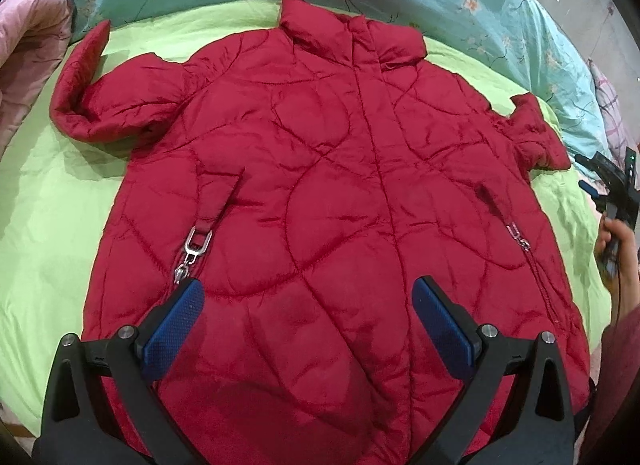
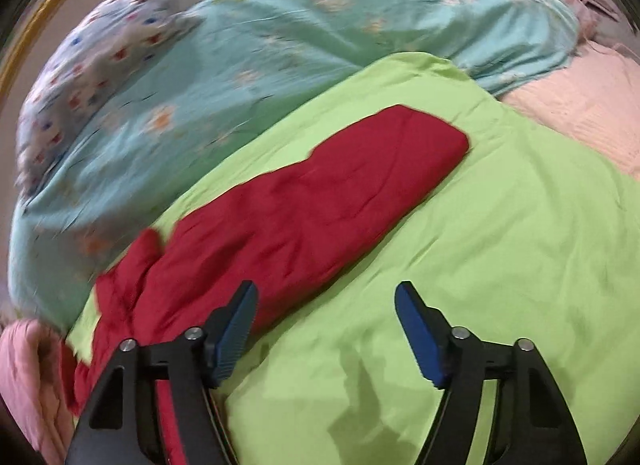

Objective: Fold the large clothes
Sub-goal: 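Move the right tool to a jacket sleeve cuff and close on it, then lift the sleeve with the right tool, fold it across the body, release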

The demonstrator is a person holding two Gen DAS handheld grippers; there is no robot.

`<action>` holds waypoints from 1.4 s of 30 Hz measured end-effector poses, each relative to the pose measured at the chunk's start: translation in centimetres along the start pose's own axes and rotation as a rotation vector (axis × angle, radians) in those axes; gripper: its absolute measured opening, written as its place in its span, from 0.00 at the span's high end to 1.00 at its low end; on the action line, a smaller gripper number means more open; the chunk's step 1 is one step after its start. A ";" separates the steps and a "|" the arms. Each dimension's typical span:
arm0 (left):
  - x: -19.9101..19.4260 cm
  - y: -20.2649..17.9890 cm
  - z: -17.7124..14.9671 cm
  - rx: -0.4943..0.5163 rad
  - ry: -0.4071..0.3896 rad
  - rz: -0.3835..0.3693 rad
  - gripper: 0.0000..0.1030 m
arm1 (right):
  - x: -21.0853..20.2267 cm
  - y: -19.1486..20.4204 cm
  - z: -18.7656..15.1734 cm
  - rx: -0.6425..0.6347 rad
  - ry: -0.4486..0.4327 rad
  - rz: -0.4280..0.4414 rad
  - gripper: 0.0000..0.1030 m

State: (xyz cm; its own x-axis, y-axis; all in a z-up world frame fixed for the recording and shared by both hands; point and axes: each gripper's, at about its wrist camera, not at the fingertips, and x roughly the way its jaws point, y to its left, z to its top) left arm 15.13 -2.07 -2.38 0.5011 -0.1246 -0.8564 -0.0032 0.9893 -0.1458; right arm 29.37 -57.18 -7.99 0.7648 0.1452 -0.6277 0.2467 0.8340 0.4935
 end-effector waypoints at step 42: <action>3.2 -1.6 3.6 -0.006 0.007 -0.076 0.00 | 0.2 11.9 2.5 -0.165 -0.045 0.480 0.93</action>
State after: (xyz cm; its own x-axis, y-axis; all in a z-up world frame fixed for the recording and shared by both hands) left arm 19.89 -3.80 -3.10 0.4938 -0.2000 -0.8462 0.0299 0.9765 -0.2134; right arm 33.96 -48.56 -0.74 0.7947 0.5125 -0.3252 -0.2334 0.7526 0.6157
